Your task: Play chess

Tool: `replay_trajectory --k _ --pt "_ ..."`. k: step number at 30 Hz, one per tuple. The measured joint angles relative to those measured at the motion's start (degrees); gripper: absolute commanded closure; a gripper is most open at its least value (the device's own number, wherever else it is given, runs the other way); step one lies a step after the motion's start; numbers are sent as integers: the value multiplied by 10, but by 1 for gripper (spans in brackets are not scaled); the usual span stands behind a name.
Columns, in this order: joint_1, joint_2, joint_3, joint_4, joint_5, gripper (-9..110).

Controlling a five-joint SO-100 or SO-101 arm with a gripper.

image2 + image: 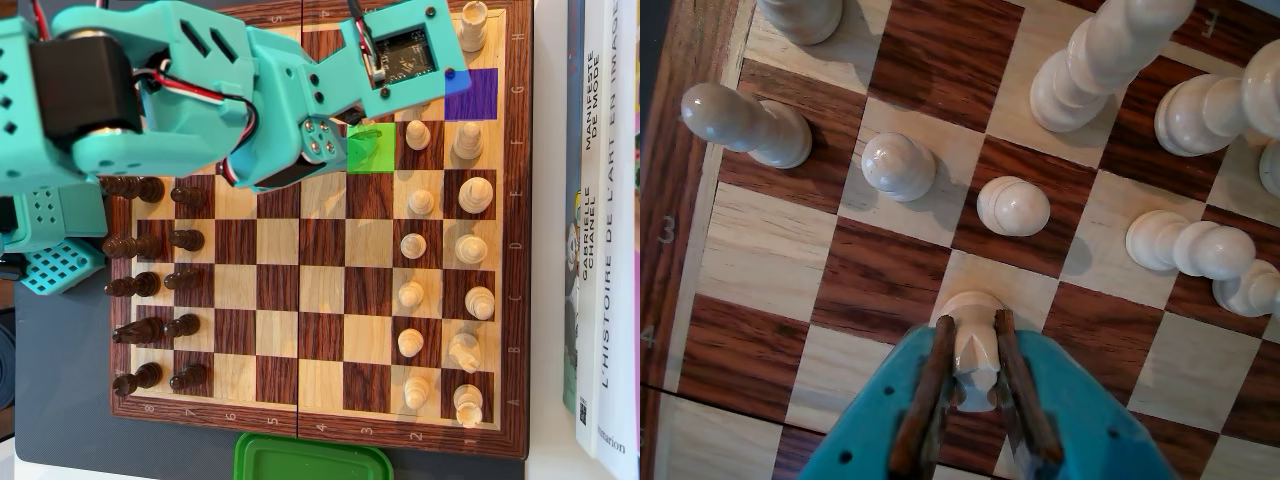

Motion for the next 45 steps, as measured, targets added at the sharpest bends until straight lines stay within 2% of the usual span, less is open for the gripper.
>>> replay_trajectory --k 6,12,32,37,45 --pt "3 0 0 0 0 95" --pt "9 -3 1 0 0 89" --pt "5 -2 1 0 0 89" --pt "5 12 1 0 0 84" --pt "5 28 1 2 0 84"
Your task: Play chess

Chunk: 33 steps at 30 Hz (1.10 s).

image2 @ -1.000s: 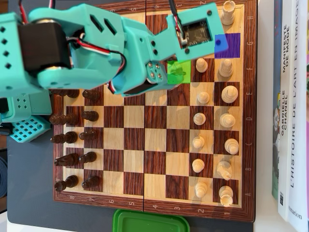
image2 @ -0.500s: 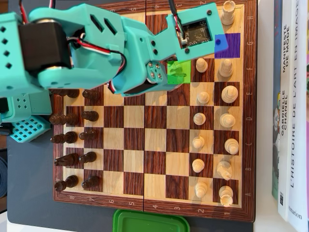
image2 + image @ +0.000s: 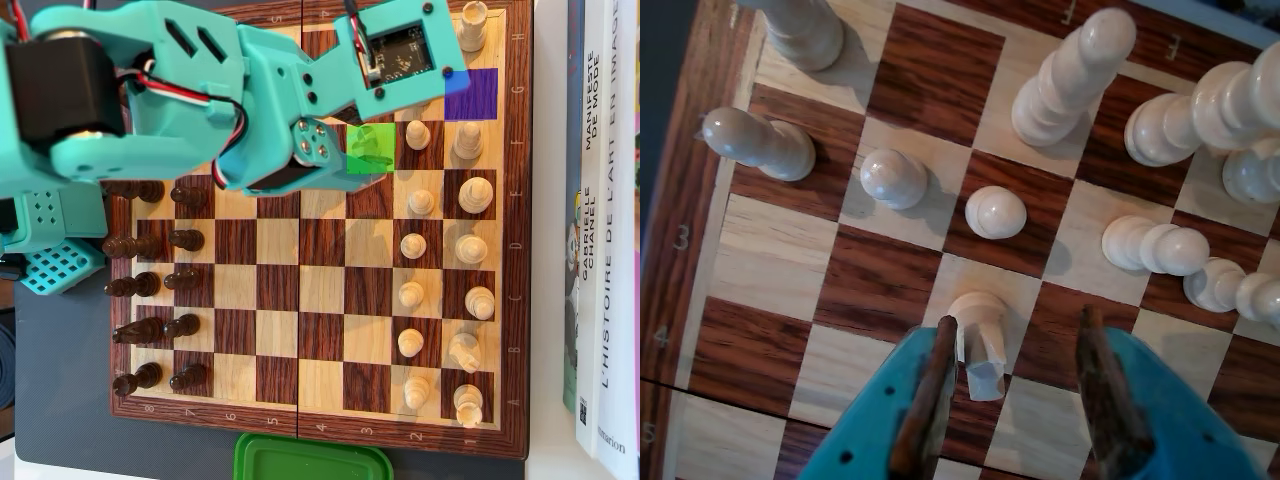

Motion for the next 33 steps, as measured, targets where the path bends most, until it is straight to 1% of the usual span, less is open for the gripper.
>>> replay_trajectory --k 4,14,21,30,33 --pt "0 18 0 0 0 84" --pt "0 149 0 0 0 84" --pt "47 232 0 0 0 84" --pt "134 359 114 -1 0 84" --pt "150 411 183 -33 0 84"
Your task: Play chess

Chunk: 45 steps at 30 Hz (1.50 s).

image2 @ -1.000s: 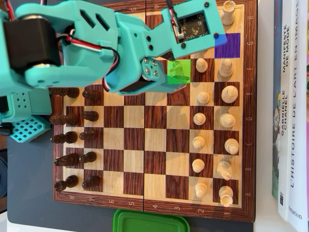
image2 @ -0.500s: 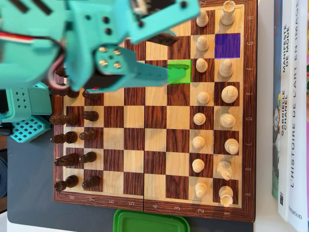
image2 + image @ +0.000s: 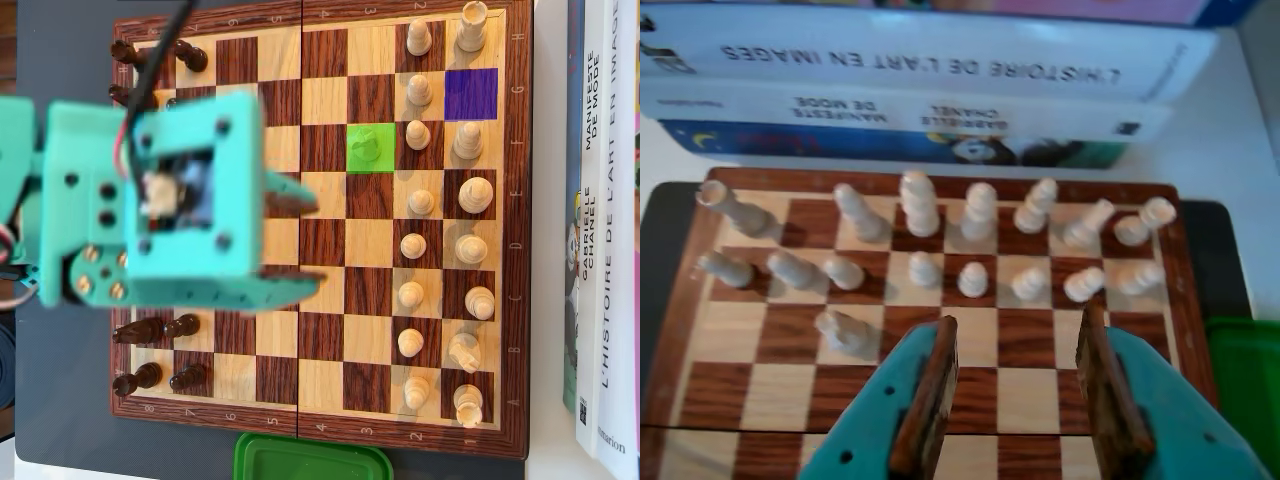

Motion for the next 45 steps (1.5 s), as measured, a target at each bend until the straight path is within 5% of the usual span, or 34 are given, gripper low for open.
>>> replay_trajectory --k 23,35,45 --pt "-9 336 450 -775 0 84" --pt "-7 532 497 -846 -1 84" --pt "-7 538 497 -1088 -1 84"
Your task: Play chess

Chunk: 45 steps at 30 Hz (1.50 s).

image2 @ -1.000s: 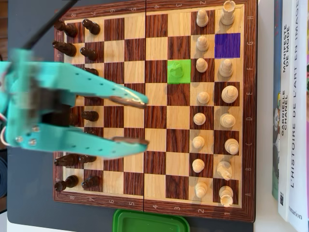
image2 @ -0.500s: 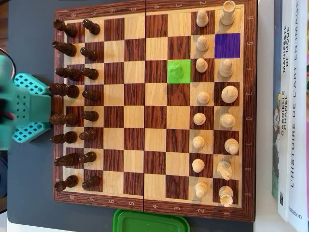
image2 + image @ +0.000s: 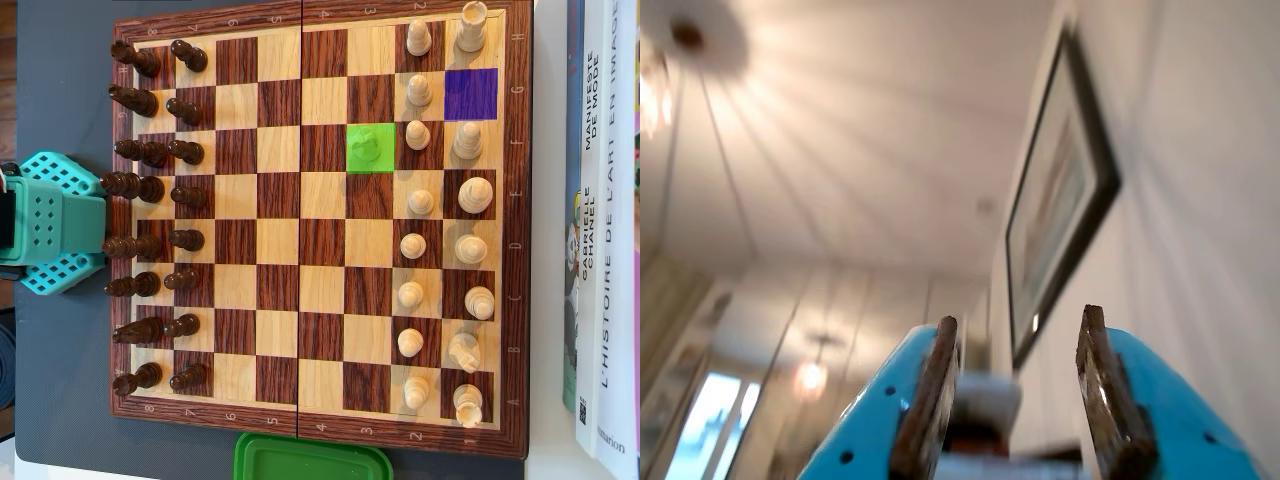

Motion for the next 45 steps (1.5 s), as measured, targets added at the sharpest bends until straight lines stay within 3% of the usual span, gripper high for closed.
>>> replay_trajectory --k 10,16,22,45 --pt "4 8 -1 -242 0 84" --pt "5 8 -1 -326 -39 84" --pt "-1 8 -1 -338 -81 84" --pt "-1 8 -1 -338 -83 84"
